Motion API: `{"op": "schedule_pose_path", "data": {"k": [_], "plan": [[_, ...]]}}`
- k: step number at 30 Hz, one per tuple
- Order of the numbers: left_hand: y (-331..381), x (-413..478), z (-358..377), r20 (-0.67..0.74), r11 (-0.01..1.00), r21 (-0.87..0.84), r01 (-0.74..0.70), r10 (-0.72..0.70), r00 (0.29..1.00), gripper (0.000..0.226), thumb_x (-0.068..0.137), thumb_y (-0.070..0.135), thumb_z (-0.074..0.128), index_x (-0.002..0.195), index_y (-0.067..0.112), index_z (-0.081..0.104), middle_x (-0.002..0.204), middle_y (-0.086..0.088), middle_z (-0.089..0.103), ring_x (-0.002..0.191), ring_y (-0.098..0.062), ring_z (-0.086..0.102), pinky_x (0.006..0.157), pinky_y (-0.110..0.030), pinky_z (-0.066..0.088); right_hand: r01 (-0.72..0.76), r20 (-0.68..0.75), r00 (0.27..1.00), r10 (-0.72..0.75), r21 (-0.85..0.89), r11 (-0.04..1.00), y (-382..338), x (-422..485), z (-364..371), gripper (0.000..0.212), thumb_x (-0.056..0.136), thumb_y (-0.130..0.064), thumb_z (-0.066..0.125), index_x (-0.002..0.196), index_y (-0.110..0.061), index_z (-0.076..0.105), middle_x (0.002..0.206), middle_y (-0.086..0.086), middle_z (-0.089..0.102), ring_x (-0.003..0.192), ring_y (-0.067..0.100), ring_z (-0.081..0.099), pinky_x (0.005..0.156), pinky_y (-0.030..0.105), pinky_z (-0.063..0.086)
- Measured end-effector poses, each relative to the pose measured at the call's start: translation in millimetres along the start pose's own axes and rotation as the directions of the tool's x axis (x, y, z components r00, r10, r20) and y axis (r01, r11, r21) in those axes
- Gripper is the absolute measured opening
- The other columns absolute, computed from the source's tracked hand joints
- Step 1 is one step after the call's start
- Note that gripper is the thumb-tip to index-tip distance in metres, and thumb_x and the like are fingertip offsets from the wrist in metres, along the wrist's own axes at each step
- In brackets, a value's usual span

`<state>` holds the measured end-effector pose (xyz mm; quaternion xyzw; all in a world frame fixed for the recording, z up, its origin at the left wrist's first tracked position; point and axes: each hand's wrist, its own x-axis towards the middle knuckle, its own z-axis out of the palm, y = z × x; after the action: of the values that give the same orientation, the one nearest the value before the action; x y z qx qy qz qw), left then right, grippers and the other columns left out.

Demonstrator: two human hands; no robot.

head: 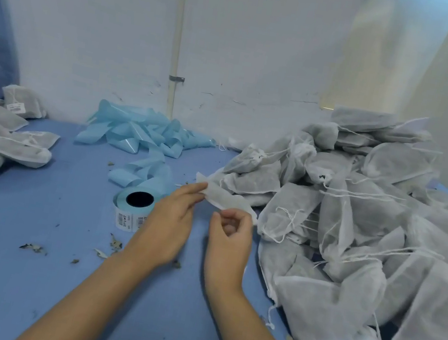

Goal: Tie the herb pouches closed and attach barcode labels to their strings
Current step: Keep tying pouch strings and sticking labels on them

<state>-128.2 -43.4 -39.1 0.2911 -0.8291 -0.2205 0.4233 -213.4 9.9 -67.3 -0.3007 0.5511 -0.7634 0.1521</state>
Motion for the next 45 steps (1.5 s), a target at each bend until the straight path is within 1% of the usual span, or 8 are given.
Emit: {"op": "schedule_pose_path", "data": {"k": [9, 16, 22, 24, 27, 32, 38, 45], "plan": [[1, -16, -27, -0.139, 0.992, 0.005, -0.13, 0.129, 0.982, 0.036, 0.088, 0.004, 0.038, 0.103, 0.005, 0.071, 0.12, 0.013, 0.057, 0.111, 0.005, 0.049, 0.095, -0.002, 0.031, 0.284, 0.053, 0.945, -0.324, -0.626, 0.726, -1, -8, 0, 0.055, 0.079, -0.005, 0.065, 0.127, -0.029, 0.055, 0.129, -0.013, 0.043, 0.105, 0.001, 0.03, 0.079, 0.028, 0.045], [8, -21, -21, -0.258, 0.982, -0.026, -0.186, 0.173, 0.951, 0.037, 0.087, -0.002, 0.039, 0.111, 0.005, 0.066, 0.131, 0.011, 0.05, 0.118, 0.007, 0.045, 0.095, -0.002, 0.031, 0.252, 0.116, 0.967, -0.226, -0.355, 0.9, -3, -10, -3, 0.025, 0.089, -0.01, 0.061, 0.095, -0.033, 0.055, 0.094, -0.015, 0.054, 0.082, 0.001, 0.048, 0.07, 0.009, 0.036], [4, -37, 2, -0.352, 0.976, -0.147, 0.161, -0.204, 0.914, 0.027, 0.092, 0.003, 0.047, 0.116, 0.015, 0.054, 0.111, 0.009, 0.047, 0.083, -0.002, 0.051, 0.072, -0.001, 0.035, 0.034, 0.092, 0.995, -0.033, -0.013, 0.999, -6, -10, 2, 0.011, 0.093, -0.022, 0.061, 0.092, -0.016, 0.052, 0.061, -0.011, 0.058, 0.05, 0.002, 0.05, 0.048, 0.015, 0.041], [5, -39, 9, -0.178, 0.851, -0.39, 0.352, -0.445, 0.878, 0.027, 0.094, 0.011, 0.049, 0.12, 0.017, 0.05, 0.108, 0.006, 0.056, 0.076, -0.008, 0.056, 0.064, -0.006, 0.041, -0.029, 0.086, 0.996, 0.023, 0.067, 0.997, -6, -8, 2, 0.013, 0.094, -0.022, 0.058, 0.095, -0.01, 0.053, 0.067, -0.002, 0.061, 0.05, 0.01, 0.055, 0.049, 0.021, 0.046], [6, -35, 10, 0.145, 0.585, -0.628, 0.513, -0.561, 0.815, 0.013, 0.097, 0.016, 0.049, 0.107, 0.012, 0.056, 0.058, -0.008, 0.064, 0.039, -0.015, 0.051, 0.038, -0.022, 0.038, -0.089, 0.068, 0.994, 0.084, 0.074, 0.993, -6, -4, 0, 0.015, 0.095, -0.023, 0.058, 0.097, -0.008, 0.056, 0.075, 0.003, 0.064, 0.048, 0.013, 0.058, 0.05, 0.026, 0.05], [0, -30, 6, 0.234, 0.372, -0.784, 0.497, -0.563, 0.792, 0.009, 0.091, 0.012, 0.062, 0.094, 0.003, 0.062, 0.068, -0.007, 0.072, 0.061, -0.014, 0.069, 0.053, -0.018, 0.053, -0.269, 0.12, 0.962, 0.247, 0.227, 0.936, -5, 3, -5, 0.02, 0.094, -0.018, 0.058, 0.096, 0.001, 0.061, 0.082, 0.017, 0.067, 0.064, 0.022, 0.065, 0.054, 0.024, 0.053], [-6, -29, 9, 0.173, 0.447, -0.735, 0.509, -0.603, 0.779, 0.023, 0.089, 0.02, 0.065, 0.076, 0.001, 0.062, 0.051, -0.002, 0.061, 0.04, -0.008, 0.052, 0.039, -0.016, 0.041, -0.276, 0.2, 0.947, 0.253, 0.098, 0.956, 1, 5, -6, 0.022, 0.091, -0.004, 0.059, 0.112, -0.01, 0.058, 0.094, 0.01, 0.069, 0.067, 0.007, 0.064, 0.065, 0.018, 0.053], [-11, -29, 10, 0.18, 0.493, -0.726, 0.48, -0.537, 0.824, 0.02, 0.096, 0.003, 0.045, 0.1, 0.005, 0.064, 0.05, 0.002, 0.05, 0.039, -0.009, 0.043, 0.038, -0.018, 0.033, -0.139, 0.203, 0.963, 0.176, -0.186, 0.973, 0, 0, -2, 0.02, 0.092, -0.02, 0.061, 0.074, -0.011, 0.063, 0.061, -0.002, 0.062, 0.055, 0.008, 0.055, 0.055, 0.018, 0.044]]}}
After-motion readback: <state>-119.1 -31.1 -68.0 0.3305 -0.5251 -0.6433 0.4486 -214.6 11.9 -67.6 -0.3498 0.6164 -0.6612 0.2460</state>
